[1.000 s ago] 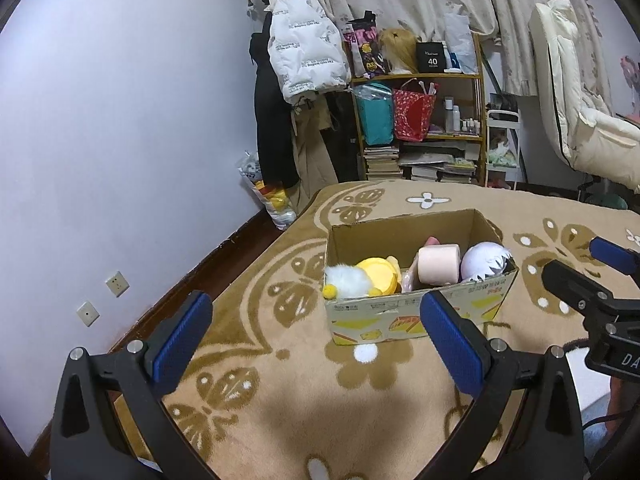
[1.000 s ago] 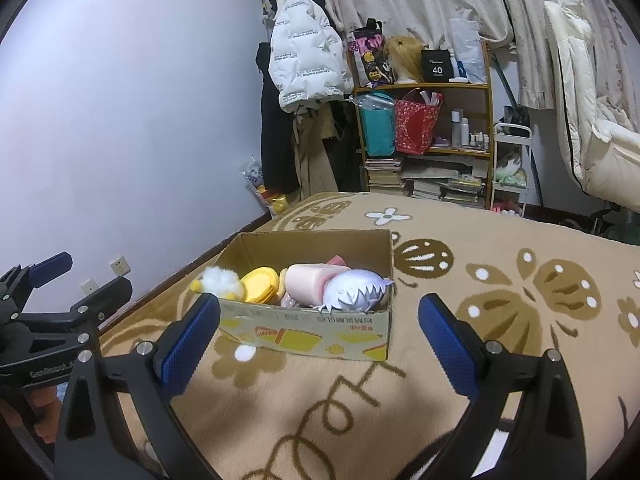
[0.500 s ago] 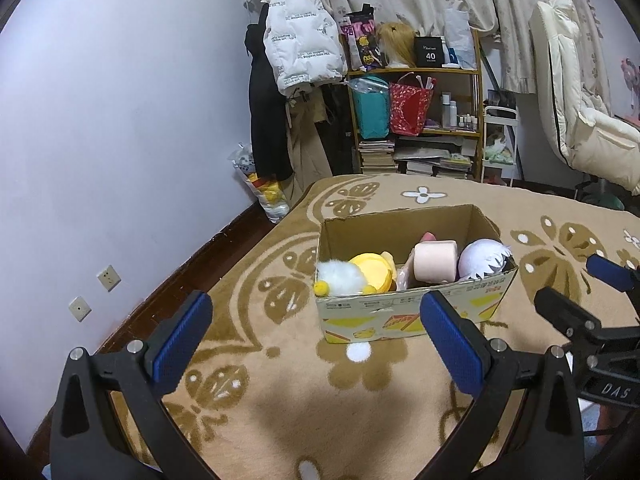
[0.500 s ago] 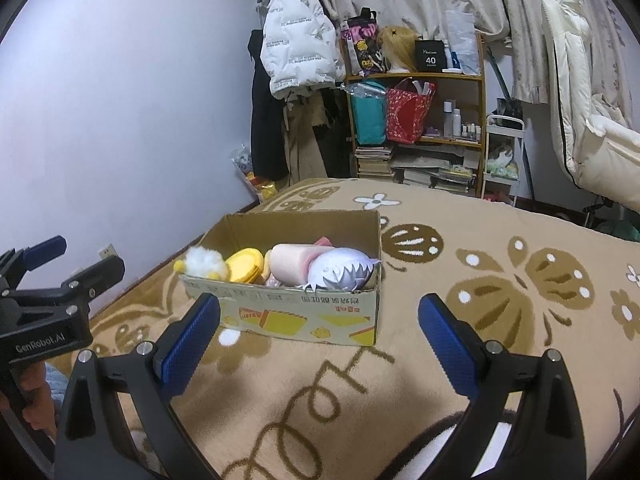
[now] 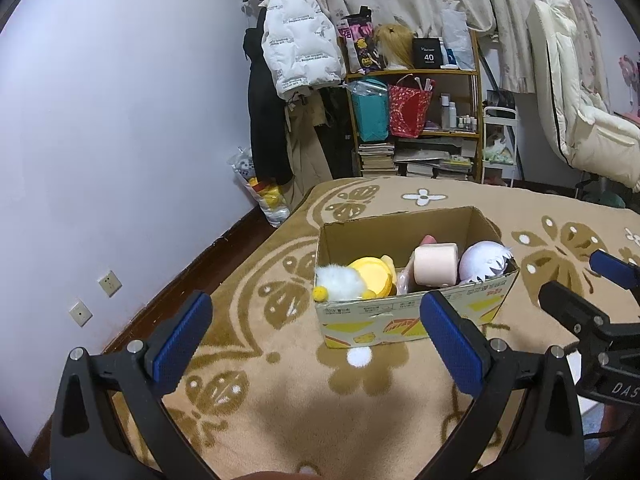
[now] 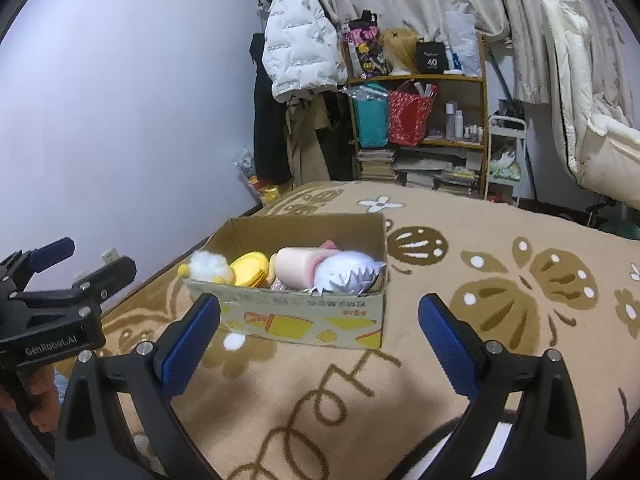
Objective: Organize soft objects
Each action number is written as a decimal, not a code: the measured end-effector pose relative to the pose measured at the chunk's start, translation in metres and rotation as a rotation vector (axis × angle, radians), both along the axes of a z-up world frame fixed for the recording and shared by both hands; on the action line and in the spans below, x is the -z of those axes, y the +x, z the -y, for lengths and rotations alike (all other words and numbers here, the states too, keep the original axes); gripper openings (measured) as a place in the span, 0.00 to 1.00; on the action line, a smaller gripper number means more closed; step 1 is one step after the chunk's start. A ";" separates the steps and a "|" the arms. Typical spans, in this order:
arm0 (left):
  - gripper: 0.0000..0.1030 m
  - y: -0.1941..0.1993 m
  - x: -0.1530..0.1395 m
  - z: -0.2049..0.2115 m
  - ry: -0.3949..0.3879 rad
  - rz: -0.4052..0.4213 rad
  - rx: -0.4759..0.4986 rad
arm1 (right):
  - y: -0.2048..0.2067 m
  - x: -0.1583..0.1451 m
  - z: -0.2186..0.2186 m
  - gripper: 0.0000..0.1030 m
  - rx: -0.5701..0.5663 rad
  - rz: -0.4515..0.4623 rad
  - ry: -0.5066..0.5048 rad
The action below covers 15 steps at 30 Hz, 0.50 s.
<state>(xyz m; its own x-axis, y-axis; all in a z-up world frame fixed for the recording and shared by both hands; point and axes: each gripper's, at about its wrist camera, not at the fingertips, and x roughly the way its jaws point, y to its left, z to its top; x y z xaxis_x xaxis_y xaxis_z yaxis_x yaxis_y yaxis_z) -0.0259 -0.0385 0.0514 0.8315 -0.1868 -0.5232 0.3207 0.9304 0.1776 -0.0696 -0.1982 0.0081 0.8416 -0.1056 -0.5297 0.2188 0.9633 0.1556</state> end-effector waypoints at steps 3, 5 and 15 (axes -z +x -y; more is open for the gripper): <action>1.00 0.001 -0.001 0.000 0.001 0.003 0.000 | 0.000 0.000 0.001 1.00 0.003 0.001 0.007; 1.00 0.001 -0.001 0.000 0.002 -0.001 0.001 | 0.002 0.001 0.001 1.00 0.003 -0.006 0.008; 1.00 0.001 0.000 0.000 0.001 0.000 0.000 | 0.002 0.001 0.002 1.00 0.002 -0.005 0.008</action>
